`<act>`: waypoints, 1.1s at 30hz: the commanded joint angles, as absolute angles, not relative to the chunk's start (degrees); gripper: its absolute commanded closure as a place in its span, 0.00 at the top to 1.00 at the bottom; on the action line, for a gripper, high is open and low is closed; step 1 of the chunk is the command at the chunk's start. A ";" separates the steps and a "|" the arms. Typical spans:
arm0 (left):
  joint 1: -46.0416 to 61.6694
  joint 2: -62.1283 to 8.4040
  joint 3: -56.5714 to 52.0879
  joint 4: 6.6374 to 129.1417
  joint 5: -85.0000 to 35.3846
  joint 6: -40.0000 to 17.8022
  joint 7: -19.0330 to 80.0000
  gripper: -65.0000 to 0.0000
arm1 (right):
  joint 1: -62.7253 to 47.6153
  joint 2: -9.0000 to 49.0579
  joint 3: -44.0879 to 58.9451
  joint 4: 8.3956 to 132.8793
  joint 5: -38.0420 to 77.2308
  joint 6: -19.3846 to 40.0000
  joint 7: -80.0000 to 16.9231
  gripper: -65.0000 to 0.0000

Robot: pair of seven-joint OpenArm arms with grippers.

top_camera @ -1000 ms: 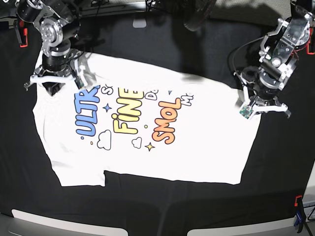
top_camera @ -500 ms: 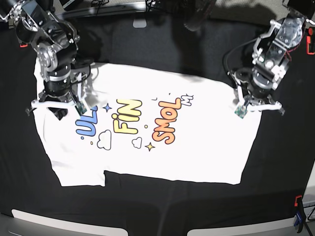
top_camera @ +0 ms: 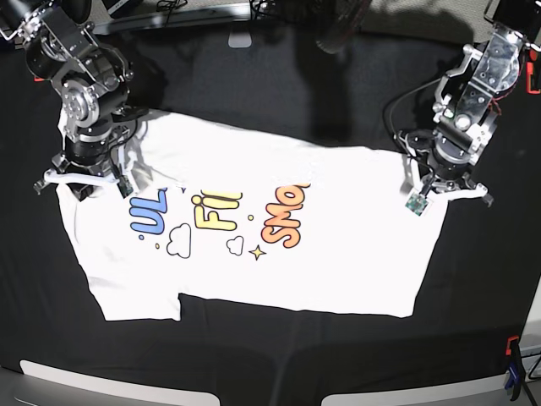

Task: Layout the t-shirt on the table in an organized manner, then fold the t-shirt properly
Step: 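Hold both shoulder edges and lift the shirt with both grippers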

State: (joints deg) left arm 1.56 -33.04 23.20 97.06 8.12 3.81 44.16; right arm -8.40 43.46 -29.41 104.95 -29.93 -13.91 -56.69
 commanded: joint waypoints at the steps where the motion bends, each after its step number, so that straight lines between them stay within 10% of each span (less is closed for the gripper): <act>1: 0.80 -33.69 22.76 97.84 8.95 4.49 43.75 0.00 | -7.64 44.29 -28.82 105.65 -31.35 -15.03 -57.63 0.00; 18: 0.78 -33.69 22.76 97.84 13.58 4.34 33.39 0.09 | -7.62 44.27 -28.82 105.60 -30.85 -15.03 -53.98 0.00; 24: 0.80 -33.69 22.76 97.84 13.87 4.36 33.15 0.27 | -7.62 44.29 -28.82 105.60 -30.87 -15.07 -52.38 0.44; 33: 0.21 -33.69 22.76 97.84 15.14 3.64 31.27 0.27 | -7.62 44.29 -28.84 105.60 -30.87 -16.97 -52.29 0.47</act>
